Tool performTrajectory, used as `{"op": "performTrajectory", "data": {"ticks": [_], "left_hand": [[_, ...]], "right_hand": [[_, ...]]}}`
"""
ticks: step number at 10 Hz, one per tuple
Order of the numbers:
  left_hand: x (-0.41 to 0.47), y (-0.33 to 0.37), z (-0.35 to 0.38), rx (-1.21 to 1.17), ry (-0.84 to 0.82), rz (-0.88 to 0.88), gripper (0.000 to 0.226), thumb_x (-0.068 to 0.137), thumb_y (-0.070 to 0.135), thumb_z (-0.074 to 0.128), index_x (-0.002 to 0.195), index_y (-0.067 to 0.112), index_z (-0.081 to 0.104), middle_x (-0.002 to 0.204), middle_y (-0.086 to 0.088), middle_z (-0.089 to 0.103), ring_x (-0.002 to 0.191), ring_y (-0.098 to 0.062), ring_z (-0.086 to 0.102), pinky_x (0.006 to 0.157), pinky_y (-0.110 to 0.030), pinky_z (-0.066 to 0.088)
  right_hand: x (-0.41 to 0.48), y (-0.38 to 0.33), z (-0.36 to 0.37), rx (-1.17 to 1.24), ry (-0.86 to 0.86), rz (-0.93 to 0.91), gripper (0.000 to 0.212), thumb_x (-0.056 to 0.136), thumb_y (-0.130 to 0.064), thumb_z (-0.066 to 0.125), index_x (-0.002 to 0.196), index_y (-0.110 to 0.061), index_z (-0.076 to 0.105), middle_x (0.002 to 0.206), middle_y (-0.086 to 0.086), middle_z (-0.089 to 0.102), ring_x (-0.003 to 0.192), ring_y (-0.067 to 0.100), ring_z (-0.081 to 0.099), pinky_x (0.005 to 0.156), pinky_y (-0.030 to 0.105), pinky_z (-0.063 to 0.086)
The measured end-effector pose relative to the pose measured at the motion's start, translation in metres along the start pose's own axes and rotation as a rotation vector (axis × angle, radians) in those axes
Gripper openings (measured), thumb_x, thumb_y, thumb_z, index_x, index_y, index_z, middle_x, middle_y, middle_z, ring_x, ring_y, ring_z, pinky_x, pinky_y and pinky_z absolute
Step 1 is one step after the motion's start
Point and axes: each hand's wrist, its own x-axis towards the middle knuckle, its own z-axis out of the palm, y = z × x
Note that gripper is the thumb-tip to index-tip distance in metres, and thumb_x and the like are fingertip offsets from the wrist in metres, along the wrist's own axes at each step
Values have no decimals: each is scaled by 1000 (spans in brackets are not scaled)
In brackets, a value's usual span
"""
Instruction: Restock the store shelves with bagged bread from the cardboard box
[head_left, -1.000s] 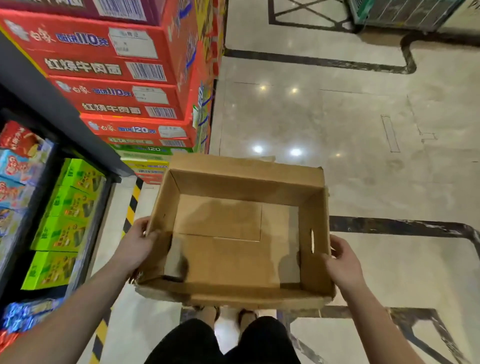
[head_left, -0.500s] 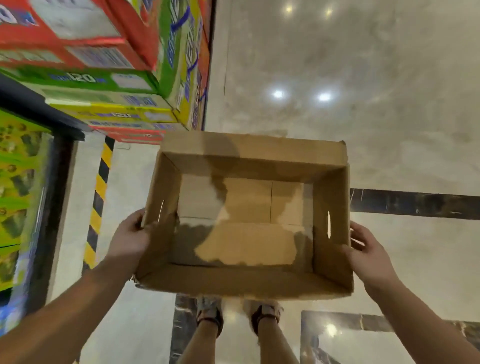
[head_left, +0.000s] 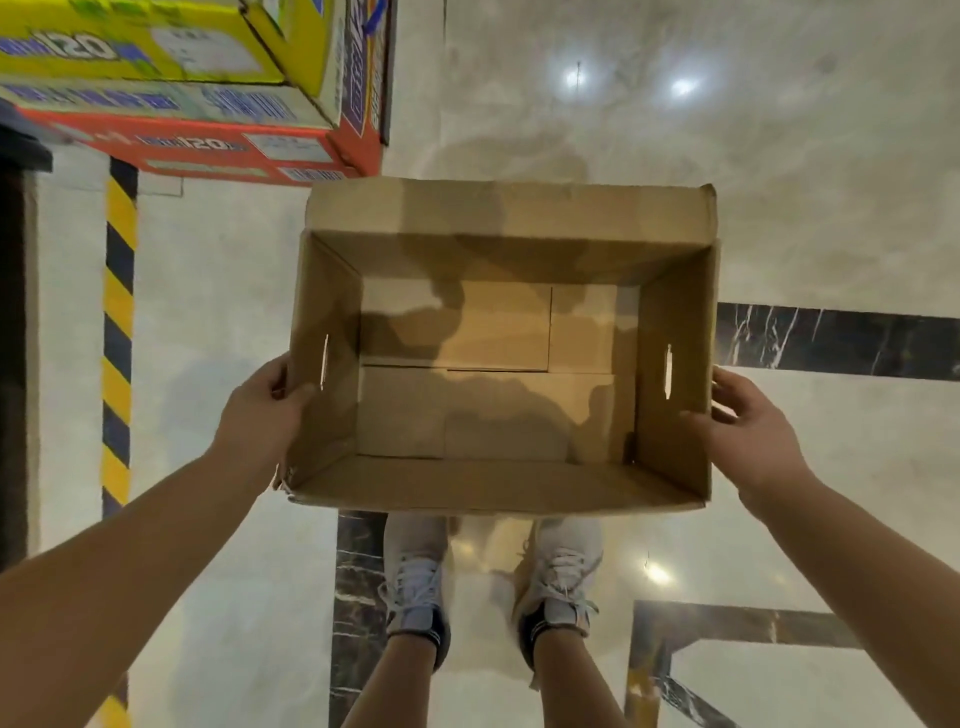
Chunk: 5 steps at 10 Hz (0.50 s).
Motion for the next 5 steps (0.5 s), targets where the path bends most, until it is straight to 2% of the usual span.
{"op": "performTrajectory", "data": {"ticks": [2,3,4,5], "left_hand": [[10,-3,4,59,-91,-11,45,106,18,55,150,27,49,140,2,61,126,-32,59,111,-53,46],[9,2,2,128,-79,1,47,107,23,53,153,26,44,148,-1,57,130,-33,58,109,-51,46],[3,13,-3,217,-57,35,56,104,36,55,157,29,37,155,-3,52,132,-35,58,105,-51,49],[-8,35,-9,329,-42,146,61,103,37,58,157,23,36,157,-7,48,136,-37,54,108,-52,46]], "right_hand": [[6,3,11,0,15,12,59,95,-10,70,147,-29,48,147,-1,56,134,30,54,109,60,45],[3,-5,11,-78,27,21,59,97,-17,68,150,-27,45,150,1,53,133,32,54,107,56,46],[-2,-17,6,-169,39,22,56,101,-24,63,153,-23,41,152,4,51,130,35,57,103,50,49],[-13,-30,-3,-224,58,-36,57,99,-26,64,152,-24,41,151,5,52,129,32,57,100,47,51]]}}
